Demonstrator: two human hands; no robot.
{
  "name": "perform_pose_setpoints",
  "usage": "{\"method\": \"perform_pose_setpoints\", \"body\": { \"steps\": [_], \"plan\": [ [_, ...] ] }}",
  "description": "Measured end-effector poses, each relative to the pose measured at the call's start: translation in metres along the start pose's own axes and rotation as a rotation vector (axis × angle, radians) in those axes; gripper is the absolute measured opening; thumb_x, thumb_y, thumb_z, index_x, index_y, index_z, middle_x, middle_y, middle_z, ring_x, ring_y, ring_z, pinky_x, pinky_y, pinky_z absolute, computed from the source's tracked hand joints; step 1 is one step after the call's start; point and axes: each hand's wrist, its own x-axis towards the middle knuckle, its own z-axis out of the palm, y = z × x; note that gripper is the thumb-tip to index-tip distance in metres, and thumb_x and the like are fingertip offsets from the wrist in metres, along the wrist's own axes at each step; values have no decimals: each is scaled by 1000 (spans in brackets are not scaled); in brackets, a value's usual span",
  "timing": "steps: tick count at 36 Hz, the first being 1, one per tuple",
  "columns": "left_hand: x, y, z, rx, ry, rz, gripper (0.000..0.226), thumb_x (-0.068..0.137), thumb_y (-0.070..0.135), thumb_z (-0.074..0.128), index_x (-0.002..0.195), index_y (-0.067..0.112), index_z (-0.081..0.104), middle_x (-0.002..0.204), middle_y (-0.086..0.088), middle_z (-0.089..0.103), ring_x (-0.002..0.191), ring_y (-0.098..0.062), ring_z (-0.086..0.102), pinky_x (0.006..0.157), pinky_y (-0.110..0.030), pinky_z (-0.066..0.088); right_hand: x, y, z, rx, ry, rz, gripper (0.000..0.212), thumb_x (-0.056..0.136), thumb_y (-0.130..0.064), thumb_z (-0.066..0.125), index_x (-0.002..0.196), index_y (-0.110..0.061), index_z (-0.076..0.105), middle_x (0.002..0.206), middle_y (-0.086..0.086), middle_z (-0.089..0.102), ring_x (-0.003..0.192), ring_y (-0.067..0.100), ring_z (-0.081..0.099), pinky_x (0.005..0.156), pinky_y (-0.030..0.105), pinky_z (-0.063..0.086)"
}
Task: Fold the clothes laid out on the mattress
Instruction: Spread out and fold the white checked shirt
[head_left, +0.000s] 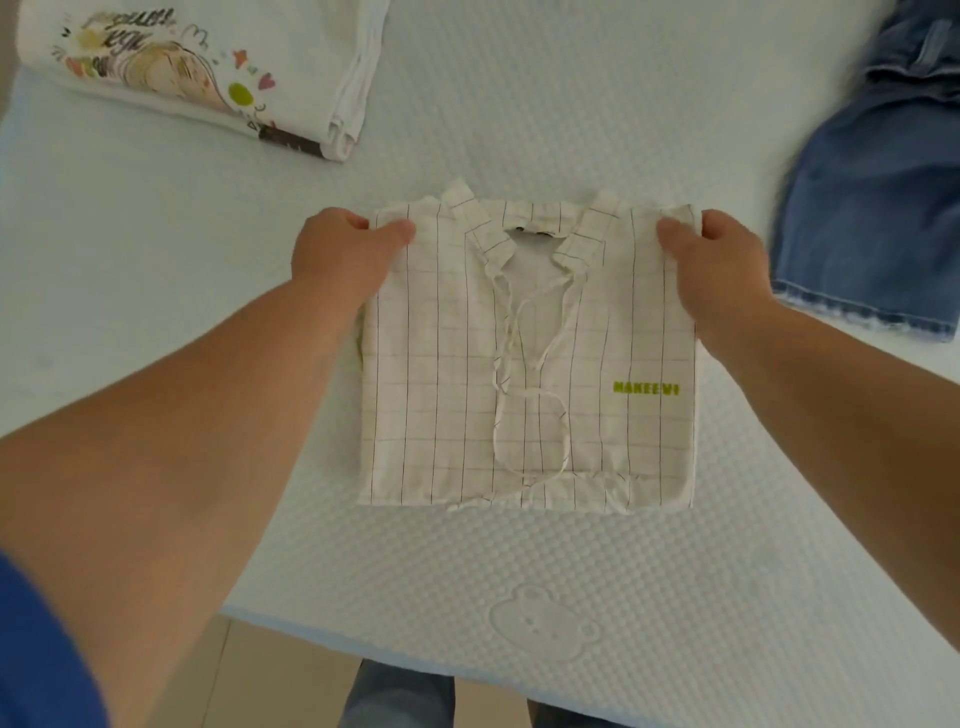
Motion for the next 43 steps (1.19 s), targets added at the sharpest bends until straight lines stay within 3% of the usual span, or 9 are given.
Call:
{"method": "perform_pose_setpoints", "body": {
  "steps": [4,11,17,20,22,25,29,36,43],
  "plan": [
    [7,-3,-1,-158,27,-24,25,83,37,67,66,22,57,70,7,58,68,-10,57,70,-25,49,10,1,3,-9,5,-55,21,91,-41,46,84,-21,48,82,3,46,74,18,46,66,35,42],
    [12,-15,-6,-600,-98,-258,9,82,22,70,88,18,64,90,1,70,86,-16,68,69,-29,56,38,9,8,-210,72,-30,28,89,-46,44,81,-20,52,69,-3,45,65,14,44,63,31,40],
    [15,-8,2,-453,54,-176,22,76,19,71,91,24,56,94,7,60,84,-10,61,79,-32,56,44,12,15,-361,169,-133,28,90,-49,45,101,-23,50,74,-11,44,62,5,40,52,23,32],
    [2,-7,8,-219,176,9,55,77,32,69,126,24,45,109,8,50,89,-3,54,71,-11,46,32,11,18,-319,236,-112,40,90,-46,46,119,-20,44,93,-10,49,77,8,49,73,30,46],
    [-16,-14,9,-23,184,157,67,81,38,64,139,20,35,134,-3,40,119,-15,44,99,-25,39,13,12,16,-347,297,-204,50,89,-42,46,132,-17,39,124,-2,45,109,15,47,96,30,38],
    [-65,-31,18,214,86,422,66,88,41,51,145,18,28,153,-10,23,142,-26,14,115,-38,8,-31,25,14,-410,239,-427,54,90,-36,47,137,-11,37,139,7,36,129,20,33,106,27,22],
    [-128,-65,45,491,-205,681,63,92,49,29,149,28,14,158,-7,3,143,-21,-11,113,-43,-6,-96,67,22,-638,-51,-608,59,93,-42,38,142,-9,35,150,13,29,142,27,17,114,41,11],
    [-106,-133,56,897,-224,725,71,84,73,1,141,36,-23,148,4,-37,137,-18,-33,110,-49,-20,-92,128,25,-1031,-246,-622,77,89,-66,14,147,-22,-11,156,9,-14,141,19,-19,113,35,-18],
    [-104,-141,37,890,-233,694,91,75,84,7,141,30,-25,147,-1,-36,137,-19,-33,111,-44,-20,-96,147,-6,-1071,-314,-683,82,87,-68,14,147,-15,-3,154,8,-8,142,20,-11,115,35,-13]
  ]
}}
